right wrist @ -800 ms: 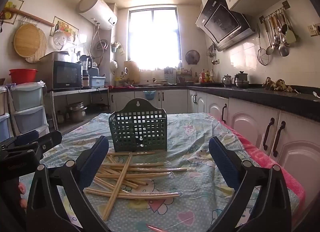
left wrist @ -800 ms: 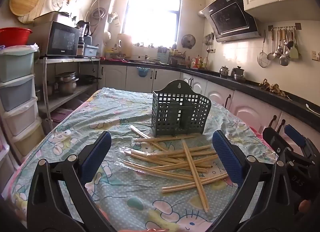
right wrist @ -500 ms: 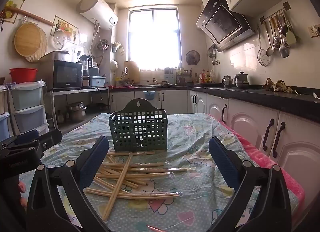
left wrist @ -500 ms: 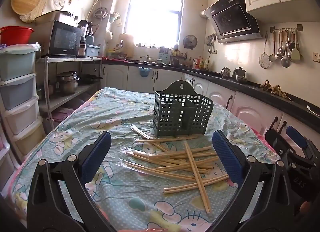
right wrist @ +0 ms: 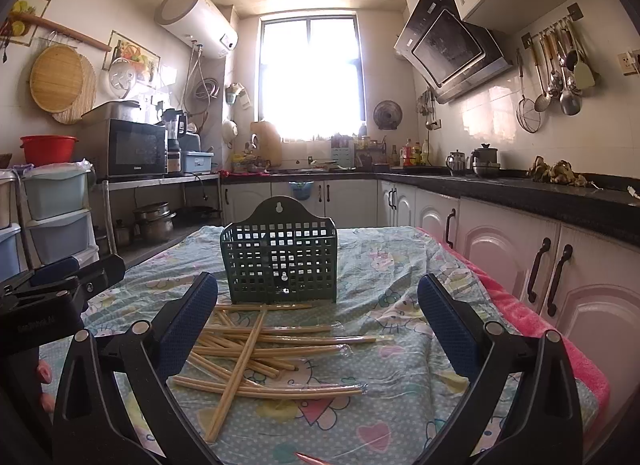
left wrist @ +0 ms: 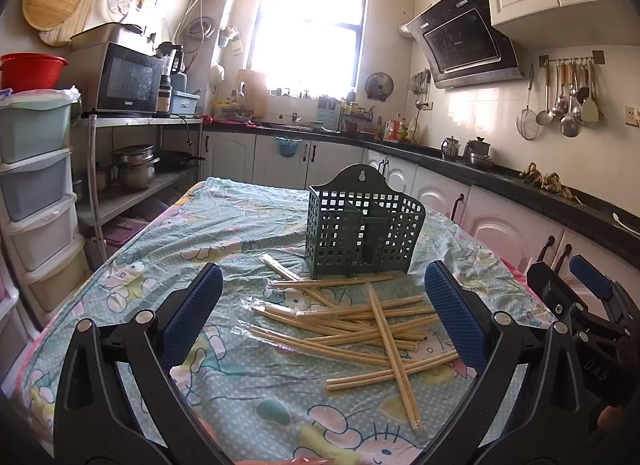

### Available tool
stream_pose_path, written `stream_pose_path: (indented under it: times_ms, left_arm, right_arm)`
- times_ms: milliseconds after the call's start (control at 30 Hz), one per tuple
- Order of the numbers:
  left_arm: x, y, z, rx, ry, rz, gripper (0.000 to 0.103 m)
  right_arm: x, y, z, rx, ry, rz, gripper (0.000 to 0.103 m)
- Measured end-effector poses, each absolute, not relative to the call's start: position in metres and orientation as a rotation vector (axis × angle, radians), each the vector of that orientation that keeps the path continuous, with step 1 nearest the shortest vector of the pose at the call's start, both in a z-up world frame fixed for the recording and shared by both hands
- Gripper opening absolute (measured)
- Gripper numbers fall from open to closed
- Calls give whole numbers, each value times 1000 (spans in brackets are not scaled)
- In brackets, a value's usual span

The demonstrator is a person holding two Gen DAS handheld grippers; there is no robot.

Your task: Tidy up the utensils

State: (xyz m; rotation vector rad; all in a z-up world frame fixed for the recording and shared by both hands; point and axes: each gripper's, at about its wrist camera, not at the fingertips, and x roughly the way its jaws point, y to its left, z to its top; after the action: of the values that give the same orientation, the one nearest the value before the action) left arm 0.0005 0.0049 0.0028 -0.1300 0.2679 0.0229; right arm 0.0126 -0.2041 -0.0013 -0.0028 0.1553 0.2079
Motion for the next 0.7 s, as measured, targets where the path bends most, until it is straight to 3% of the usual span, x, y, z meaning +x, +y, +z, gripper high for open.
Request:
stream_pose_path:
  times_ms: [700]
  left_arm:
    - [2,4,3,-129,269,19,94]
  right_arm:
    - [12,-204,-1,-5,155,210,97]
